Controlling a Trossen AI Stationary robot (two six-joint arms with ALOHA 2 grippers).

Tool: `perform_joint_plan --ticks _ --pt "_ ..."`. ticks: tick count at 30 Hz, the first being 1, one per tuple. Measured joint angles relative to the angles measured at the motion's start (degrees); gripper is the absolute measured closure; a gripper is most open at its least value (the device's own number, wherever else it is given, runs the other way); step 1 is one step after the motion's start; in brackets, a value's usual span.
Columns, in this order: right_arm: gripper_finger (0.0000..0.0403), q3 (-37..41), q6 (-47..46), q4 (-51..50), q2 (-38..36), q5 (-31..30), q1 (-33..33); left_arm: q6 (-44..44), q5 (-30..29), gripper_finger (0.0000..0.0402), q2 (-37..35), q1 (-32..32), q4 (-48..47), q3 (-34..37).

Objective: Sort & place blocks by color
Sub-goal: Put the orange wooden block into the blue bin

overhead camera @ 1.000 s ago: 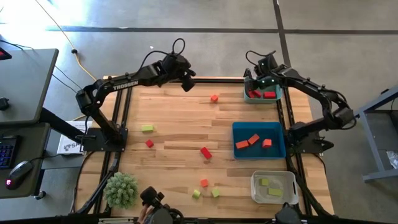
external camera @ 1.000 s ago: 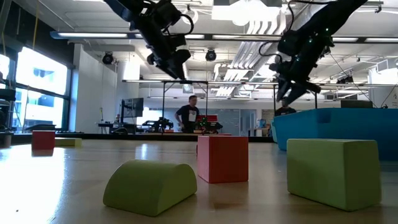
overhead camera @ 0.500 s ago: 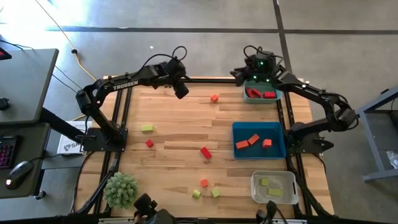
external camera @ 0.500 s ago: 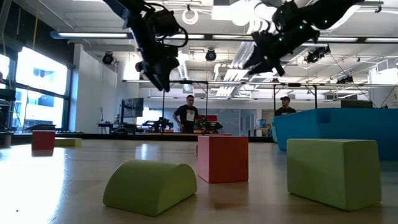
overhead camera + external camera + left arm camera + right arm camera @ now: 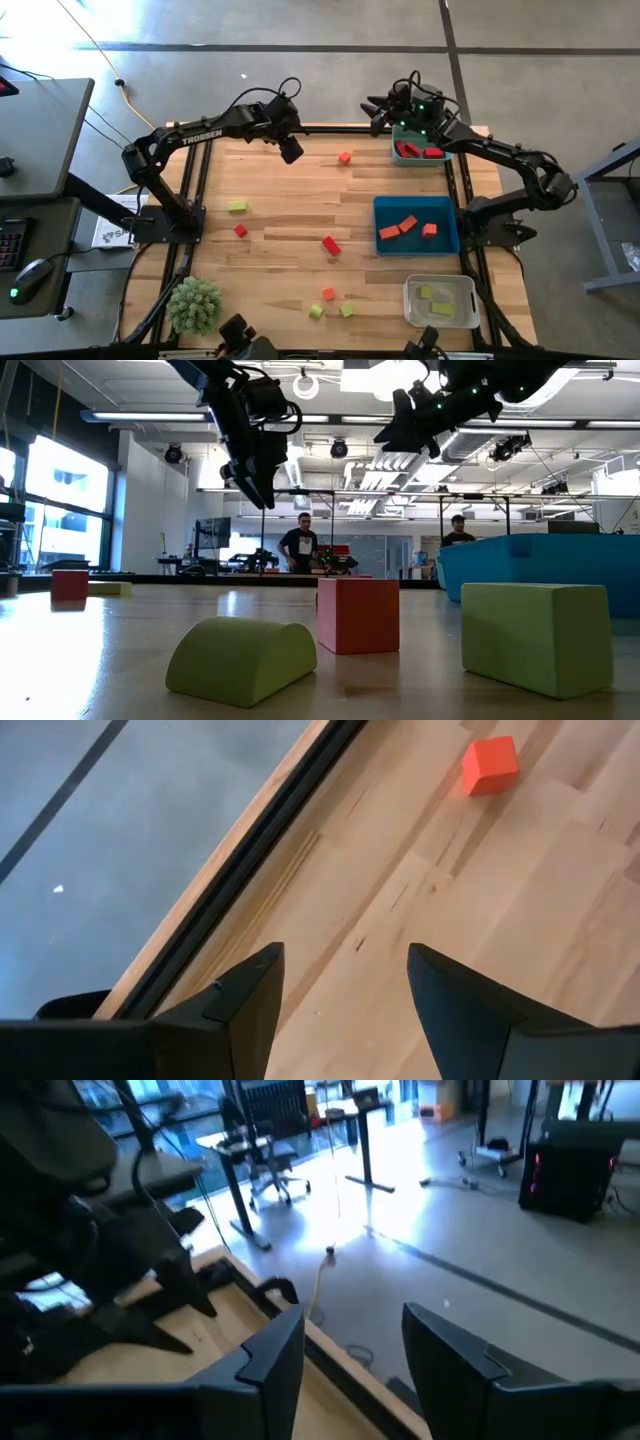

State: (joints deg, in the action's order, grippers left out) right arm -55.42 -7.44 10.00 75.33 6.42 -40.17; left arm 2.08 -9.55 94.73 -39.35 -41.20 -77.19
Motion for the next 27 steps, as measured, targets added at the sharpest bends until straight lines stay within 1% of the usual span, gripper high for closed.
perform_joint_plan --ticks 4,7,10,14,19,23,27 --pt "0.0227 -0.7 0.0 2.9 0.0 -0.4 0.6 0.0 0.1 0.02 0.0 0.0 -0.1 0.0" --pt "0.0212 -3.8 0.0 1.5 0.6 -0.8 0.6 0.0 0.1 0.02 0.0 0.0 -0.1 0.0" --pt "0.0203 -8.1 0.9 -2.6 2.4 -1.5 0.6 0.0 0.1 0.02 0.0 0.0 -0.1 0.0" --pt "0.0201 -14.3 1.8 -11.0 6.5 -1.9 0.6 0.0 0.1 0.02 0.0 0.0 -0.1 0.0" --pt "0.0201 -21.3 -0.5 -24.4 12.6 -2.0 1.3 0.0 0.1 0.02 0.0 0.0 -0.2 0.0" --pt "0.0201 -26.6 -0.5 -34.4 18.1 -3.5 2.9 0.0 0.1 0.02 0.0 0.0 -0.2 0.0" --pt "0.0201 -31.8 -0.7 -41.5 23.4 -4.3 4.3 0.1 0.1 0.02 0.0 0.0 -0.1 0.0"
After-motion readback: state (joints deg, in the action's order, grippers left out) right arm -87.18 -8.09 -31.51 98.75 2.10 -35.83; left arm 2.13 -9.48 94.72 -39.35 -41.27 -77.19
